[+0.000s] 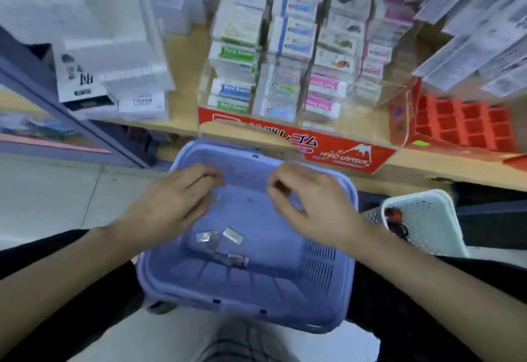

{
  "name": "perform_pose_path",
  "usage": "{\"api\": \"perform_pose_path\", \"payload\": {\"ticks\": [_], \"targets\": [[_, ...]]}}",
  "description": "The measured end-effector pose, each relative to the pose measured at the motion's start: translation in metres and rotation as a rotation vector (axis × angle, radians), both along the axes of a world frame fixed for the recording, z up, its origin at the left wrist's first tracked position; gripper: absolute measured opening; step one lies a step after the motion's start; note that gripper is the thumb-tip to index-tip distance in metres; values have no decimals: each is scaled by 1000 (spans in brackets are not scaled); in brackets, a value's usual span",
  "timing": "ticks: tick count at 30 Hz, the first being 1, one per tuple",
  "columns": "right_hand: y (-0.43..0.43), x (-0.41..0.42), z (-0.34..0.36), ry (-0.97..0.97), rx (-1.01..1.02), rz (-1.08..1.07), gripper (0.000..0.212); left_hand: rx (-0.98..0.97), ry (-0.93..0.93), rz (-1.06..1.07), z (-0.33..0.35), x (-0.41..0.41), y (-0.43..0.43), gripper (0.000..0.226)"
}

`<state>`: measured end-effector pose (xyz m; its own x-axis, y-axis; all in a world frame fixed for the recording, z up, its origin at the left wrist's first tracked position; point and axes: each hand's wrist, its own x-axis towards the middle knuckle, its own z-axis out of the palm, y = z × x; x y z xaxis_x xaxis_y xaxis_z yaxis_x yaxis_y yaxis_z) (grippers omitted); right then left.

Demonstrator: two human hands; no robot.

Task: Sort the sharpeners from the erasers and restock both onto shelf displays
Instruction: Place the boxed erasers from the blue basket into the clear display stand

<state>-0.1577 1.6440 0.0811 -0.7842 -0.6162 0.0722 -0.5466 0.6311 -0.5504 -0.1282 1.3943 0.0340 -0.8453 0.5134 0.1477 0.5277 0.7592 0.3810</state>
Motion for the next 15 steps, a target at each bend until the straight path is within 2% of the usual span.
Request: {"api": "perform_pose_path", "payload": {"ticks": [2, 4, 7, 9, 12, 15], "targets": [[-1, 37, -61, -420, 339, 47, 29, -77, -58, 144, -38, 13, -25, 44], [-4, 53, -127, -623, 519, 86, 43, -55, -175, 293, -69, 24, -35, 67], [-21, 50, -198, -648, 517, 22, 60, 109, -310, 450, -94, 30, -29, 74], [-37, 51, -235, -660, 557, -16, 67, 147, -301, 507, -101, 29, -29, 73], [-59, 57, -274, -626, 645, -57, 57, 147, -364, 604, -104, 30, -31, 72], [-72, 57, -298, -558, 631, -187, 50, 141, -379, 630, -103, 30, -29, 70]]}}
